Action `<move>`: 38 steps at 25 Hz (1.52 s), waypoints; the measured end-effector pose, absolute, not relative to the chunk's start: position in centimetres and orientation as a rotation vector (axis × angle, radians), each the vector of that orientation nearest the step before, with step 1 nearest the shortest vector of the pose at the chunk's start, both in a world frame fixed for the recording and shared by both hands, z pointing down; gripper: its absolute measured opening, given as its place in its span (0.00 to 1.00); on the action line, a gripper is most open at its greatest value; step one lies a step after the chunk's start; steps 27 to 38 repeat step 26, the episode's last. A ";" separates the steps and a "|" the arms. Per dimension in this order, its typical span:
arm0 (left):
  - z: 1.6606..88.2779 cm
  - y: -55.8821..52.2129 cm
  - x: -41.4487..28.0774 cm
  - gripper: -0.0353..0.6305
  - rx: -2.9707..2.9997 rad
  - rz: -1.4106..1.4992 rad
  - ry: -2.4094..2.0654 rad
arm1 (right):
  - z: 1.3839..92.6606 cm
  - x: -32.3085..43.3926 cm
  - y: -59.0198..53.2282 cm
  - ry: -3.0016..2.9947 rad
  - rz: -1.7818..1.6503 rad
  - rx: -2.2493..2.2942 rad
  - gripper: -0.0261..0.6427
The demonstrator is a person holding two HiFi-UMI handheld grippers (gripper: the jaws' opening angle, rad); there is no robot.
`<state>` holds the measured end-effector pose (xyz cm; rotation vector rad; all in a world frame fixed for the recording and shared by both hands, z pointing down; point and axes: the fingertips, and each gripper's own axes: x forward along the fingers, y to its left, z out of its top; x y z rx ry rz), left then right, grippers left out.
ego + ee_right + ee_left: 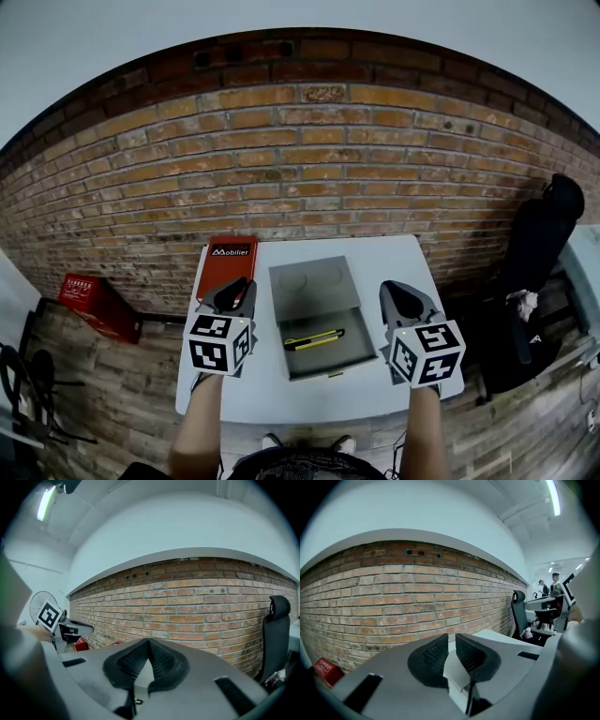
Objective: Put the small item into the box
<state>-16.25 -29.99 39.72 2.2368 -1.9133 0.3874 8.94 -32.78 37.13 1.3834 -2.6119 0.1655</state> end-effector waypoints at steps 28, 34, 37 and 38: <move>38.7 -29.6 -16.6 0.12 2.211 0.419 -1.994 | 36.1 9.3 -32.4 -2.622 0.130 1.391 0.07; 38.7 -29.6 -16.6 0.12 2.211 0.419 -1.994 | 36.1 9.3 -32.4 -2.622 0.130 1.391 0.07; 38.7 -29.6 -16.6 0.12 2.211 0.419 -1.994 | 36.1 9.3 -32.4 -2.622 0.130 1.391 0.07; 38.7 -29.6 -16.6 0.12 2.211 0.419 -1.994 | 36.1 9.3 -32.4 -2.622 0.130 1.391 0.07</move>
